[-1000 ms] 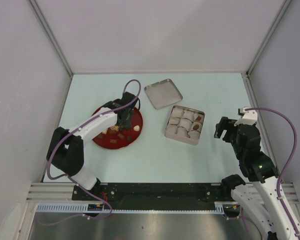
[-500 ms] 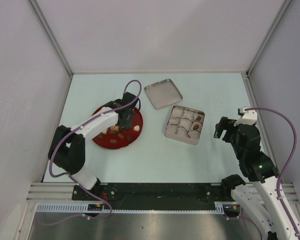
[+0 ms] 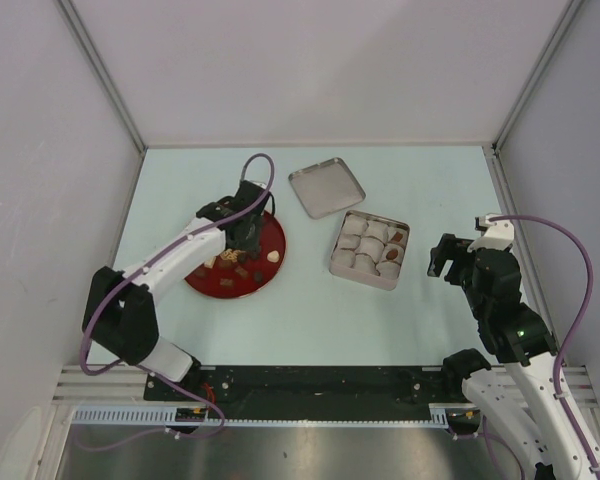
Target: Pack the chocolate
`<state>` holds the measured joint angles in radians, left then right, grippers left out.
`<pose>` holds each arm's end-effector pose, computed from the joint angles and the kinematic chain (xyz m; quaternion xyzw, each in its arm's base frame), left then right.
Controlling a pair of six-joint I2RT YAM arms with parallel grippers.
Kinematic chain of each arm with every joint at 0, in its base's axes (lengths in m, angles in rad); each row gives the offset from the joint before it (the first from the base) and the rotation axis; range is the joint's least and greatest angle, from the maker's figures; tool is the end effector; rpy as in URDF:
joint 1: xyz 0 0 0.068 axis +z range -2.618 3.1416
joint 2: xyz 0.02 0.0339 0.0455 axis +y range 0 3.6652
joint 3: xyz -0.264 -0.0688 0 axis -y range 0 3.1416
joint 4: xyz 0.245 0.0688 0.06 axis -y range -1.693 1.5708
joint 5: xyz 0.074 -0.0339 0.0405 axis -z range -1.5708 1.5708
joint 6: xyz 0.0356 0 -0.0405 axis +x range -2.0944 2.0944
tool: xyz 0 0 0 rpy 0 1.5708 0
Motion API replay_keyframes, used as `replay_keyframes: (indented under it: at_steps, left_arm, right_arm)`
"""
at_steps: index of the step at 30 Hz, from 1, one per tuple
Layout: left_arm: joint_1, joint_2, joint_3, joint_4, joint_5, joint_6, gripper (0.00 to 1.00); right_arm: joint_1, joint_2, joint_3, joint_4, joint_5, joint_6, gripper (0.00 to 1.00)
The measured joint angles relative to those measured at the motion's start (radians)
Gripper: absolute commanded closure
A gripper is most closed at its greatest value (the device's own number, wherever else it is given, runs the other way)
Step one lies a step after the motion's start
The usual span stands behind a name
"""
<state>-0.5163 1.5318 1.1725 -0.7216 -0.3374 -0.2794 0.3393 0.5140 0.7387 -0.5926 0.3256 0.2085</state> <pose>0.2761 -0.1432 0.2524 0.0726 0.9545 0.0575 0.2835 0.1133 0.0279 0.3176 0.0383 0.8179 0.0224 0.5737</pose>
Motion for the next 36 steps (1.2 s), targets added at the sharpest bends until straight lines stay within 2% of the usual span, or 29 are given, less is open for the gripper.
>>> replay_keyframes:
  at_steps: [9,13,21,30,36]
  left_arm:
    - [0.0,-0.092,0.0,-0.015,0.007,0.0,0.97]
    - [0.0,-0.105,-0.004,-0.02,0.011,0.0,0.92]
    - [-0.005,-0.11,-0.105,0.005,0.038,0.0,0.9]
    - [-0.038,-0.106,-0.158,0.026,0.036,-0.012,0.77]
    - [-0.04,-0.073,-0.163,0.024,0.037,-0.034,0.73]
  right_arm:
    - [0.005,0.0,0.0,0.0,-0.003,0.0,0.14]
    - [0.008,-0.001,0.0,0.0,-0.003,0.0,0.14]
    - [0.013,-0.002,0.0,0.0,-0.003,0.0,0.14]
    - [0.015,-0.002,0.0,0.0,-0.006,0.0,0.14]
    - [0.015,-0.002,0.0,0.0,-0.006,0.0,0.14]
